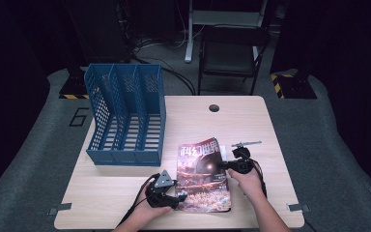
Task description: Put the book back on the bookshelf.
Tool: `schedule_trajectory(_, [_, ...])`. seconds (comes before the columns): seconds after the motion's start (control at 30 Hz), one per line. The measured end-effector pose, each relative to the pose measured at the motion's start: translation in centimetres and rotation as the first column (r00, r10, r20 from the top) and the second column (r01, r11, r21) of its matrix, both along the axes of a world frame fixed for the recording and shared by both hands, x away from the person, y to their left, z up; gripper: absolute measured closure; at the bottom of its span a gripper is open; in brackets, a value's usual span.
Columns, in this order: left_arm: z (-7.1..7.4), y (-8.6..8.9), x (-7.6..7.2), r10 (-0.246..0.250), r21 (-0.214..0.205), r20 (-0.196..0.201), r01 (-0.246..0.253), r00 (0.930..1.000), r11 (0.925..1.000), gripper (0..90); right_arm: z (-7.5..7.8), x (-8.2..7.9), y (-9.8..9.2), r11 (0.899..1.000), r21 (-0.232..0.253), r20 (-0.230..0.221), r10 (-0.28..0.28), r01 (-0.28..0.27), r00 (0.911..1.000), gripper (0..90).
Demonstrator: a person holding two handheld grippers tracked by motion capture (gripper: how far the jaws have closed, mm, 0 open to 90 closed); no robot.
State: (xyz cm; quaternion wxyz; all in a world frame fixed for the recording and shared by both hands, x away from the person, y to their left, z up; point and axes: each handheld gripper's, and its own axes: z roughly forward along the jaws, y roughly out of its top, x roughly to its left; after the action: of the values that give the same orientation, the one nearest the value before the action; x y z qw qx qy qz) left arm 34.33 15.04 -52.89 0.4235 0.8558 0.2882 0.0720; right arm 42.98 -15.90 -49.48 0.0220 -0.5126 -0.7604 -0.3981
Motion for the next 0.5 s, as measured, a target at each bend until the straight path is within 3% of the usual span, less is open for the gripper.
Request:
schedule_trajectory(0.33, [0.0, 0.06, 0.18, 0.002, -0.014, -0.007, -0.002, 1.0, 0.9999, 30.0, 0.23, -0.16, -0.09, 1.0, 0.018, 0.02, 0.015, -0.016, 0.9997, 85.4])
schedule_trajectory(0.5, [0.11, 0.1, 0.29, 0.007, -0.023, -0.038, -0.008, 0.9993, 0.9997, 30.4, 0.45, -0.37, 0.02, 1.0, 0.009, 0.039, 0.02, -0.021, 0.999, 85.4])
